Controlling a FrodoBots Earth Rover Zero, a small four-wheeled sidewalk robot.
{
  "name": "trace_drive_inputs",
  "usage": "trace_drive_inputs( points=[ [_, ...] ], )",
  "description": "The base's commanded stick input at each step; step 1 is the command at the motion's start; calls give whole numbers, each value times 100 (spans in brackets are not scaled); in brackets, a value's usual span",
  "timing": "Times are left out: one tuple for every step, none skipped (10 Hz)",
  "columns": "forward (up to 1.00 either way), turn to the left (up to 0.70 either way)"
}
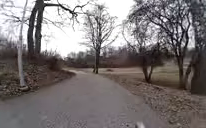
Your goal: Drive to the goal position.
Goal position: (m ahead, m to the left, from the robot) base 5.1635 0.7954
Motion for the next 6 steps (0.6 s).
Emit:
trace_drive_inputs(
  points=[
    [100, 0],
    [100, 0],
    [100, 0],
    [100, 0],
    [100, 0],
    [100, 0]
  ],
)
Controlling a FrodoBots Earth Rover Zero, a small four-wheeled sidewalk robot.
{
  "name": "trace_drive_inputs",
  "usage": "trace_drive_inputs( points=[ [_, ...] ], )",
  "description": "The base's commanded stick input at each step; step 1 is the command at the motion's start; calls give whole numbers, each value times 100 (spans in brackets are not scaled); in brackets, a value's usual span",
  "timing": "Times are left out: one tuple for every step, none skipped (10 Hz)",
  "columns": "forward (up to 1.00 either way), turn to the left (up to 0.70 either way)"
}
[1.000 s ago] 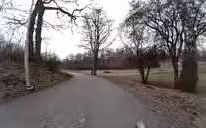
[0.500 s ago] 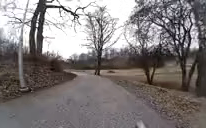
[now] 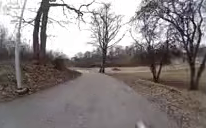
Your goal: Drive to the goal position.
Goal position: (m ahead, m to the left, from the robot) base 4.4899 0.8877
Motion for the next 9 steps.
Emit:
trace_drive_inputs(
  points=[
    [100, 0],
    [100, 0],
    [100, 0],
    [100, 0],
    [100, 0],
    [100, 0],
    [100, 0],
    [100, 0],
    [100, 0]
  ],
)
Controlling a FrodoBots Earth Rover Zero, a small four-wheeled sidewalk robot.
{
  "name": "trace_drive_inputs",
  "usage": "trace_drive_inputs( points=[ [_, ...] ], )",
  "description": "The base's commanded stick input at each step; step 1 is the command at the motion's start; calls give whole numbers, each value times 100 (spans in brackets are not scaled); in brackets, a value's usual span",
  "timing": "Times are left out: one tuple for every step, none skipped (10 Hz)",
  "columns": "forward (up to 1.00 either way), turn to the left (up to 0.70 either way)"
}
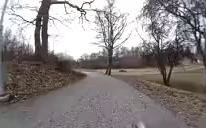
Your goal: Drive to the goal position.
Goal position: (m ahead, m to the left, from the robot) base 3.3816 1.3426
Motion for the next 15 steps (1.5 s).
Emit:
trace_drive_inputs(
  points=[
    [100, 0],
    [100, 0],
    [100, 0],
    [100, 0],
    [100, 0],
    [100, 0],
    [100, 0],
    [100, -1],
    [100, -2],
    [100, 0],
    [100, 0],
    [100, 0],
    [100, 0],
    [100, 0],
    [100, 0]
  ],
)
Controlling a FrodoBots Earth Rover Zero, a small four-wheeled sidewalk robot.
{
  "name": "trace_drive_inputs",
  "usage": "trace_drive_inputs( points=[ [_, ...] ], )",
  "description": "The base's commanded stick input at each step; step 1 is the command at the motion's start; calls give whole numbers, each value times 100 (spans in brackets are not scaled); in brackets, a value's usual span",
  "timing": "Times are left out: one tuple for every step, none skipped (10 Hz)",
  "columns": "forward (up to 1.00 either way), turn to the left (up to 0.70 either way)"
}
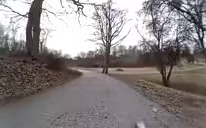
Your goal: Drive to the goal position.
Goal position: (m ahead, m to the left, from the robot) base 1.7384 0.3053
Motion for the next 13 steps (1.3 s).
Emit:
trace_drive_inputs(
  points=[
    [100, 0],
    [100, 0],
    [100, 0],
    [100, 0],
    [100, 0],
    [100, 0],
    [100, 0],
    [100, 0],
    [100, 0],
    [100, 0],
    [100, 0],
    [100, 0],
    [100, 0]
  ],
)
